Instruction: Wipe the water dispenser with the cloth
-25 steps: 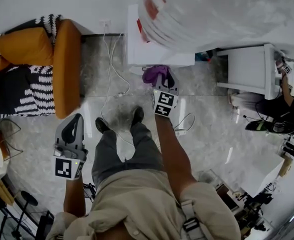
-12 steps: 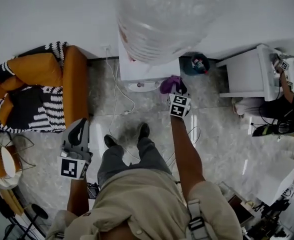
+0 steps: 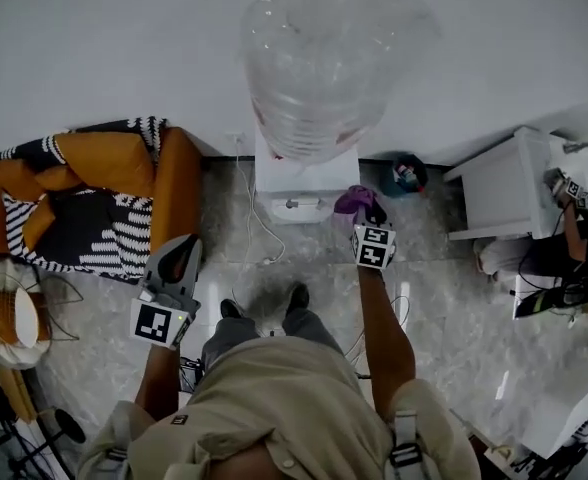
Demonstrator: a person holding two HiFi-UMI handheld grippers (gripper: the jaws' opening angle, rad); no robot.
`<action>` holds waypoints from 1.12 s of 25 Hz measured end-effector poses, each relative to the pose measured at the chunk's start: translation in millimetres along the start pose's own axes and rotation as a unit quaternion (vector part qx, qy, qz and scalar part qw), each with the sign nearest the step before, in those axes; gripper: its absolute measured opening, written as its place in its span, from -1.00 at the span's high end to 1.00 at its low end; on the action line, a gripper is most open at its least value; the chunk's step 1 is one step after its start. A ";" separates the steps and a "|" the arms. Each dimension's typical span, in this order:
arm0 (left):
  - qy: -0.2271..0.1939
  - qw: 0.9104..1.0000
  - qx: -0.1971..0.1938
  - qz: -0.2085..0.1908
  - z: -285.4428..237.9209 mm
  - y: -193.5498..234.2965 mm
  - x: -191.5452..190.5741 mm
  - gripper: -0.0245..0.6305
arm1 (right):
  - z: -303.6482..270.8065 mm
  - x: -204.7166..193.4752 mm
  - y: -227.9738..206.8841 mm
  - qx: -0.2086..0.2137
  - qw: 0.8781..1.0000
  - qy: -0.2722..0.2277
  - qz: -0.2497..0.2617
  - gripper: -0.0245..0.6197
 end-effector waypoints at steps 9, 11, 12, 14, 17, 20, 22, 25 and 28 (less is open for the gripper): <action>-0.036 0.998 0.058 0.013 36.2 21.1 33.6 0.87 | 115.9 117.2 20.8 0.091 0.986 -0.135 0.023 0.68; -0.044 0.997 0.068 0.006 47.2 29.1 38.2 0.87 | 146.6 145.8 28.9 0.117 0.978 -0.170 0.027 0.68; -0.045 0.996 0.077 0.003 53.1 31.6 37.9 0.87 | 161.1 159.3 32.6 0.133 0.973 -0.186 0.030 0.68; -0.043 0.995 0.095 0.000 63.4 34.3 33.4 0.87 | 187.5 182.7 37.9 0.166 0.962 -0.212 0.036 0.68; -0.047 0.993 0.110 0.003 74.9 36.8 28.5 0.87 | 220.2 207.1 44.3 0.201 0.950 -0.235 0.046 0.68; -0.054 0.992 0.117 0.002 87.6 37.1 28.7 0.87 | 244.5 219.6 57.3 0.220 0.941 -0.245 0.081 0.68; -0.056 0.991 0.119 0.002 93.8 34.9 28.6 0.87 | 255.9 221.7 68.1 0.229 0.936 -0.243 0.108 0.69; -0.060 0.992 0.115 0.003 97.1 29.6 30.5 0.87 | 267.2 220.4 80.6 0.243 0.935 -0.233 0.115 0.72; -0.065 0.992 0.105 -0.001 94.7 24.0 35.4 0.87 | 273.4 220.2 85.7 0.251 0.934 -0.228 0.109 0.72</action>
Point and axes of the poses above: the fingertips, and each gripper's own axes: z backward along the fingers, y to its left, x out of its top, the point moved 3 cm from there along z, backward along the fingers, and after that the axes turned 2 degrees about -x, right-handed, at the moved point
